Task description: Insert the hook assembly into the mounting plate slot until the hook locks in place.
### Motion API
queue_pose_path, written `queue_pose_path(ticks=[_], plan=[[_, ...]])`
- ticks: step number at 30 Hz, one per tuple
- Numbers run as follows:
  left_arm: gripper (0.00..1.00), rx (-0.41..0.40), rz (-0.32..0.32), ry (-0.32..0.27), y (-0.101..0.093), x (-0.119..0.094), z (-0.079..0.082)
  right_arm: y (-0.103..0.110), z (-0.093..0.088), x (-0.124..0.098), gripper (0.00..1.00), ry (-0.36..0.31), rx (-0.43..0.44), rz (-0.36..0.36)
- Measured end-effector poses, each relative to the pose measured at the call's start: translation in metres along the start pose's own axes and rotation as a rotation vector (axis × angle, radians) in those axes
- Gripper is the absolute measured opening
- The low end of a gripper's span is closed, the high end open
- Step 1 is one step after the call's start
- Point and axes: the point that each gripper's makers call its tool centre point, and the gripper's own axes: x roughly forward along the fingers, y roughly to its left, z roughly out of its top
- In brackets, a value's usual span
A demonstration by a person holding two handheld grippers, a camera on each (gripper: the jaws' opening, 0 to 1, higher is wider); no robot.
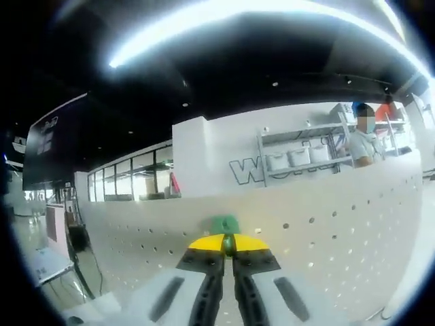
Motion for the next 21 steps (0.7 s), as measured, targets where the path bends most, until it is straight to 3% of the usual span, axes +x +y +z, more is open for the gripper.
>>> queue_pose_path(ticks=[21], plan=[[1.0, -0.011, -0.002, 0.007, 0.001, 0.001, -0.004, -0.001, -0.012, 0.002, 0.0, -0.021, 0.024, -0.047]])
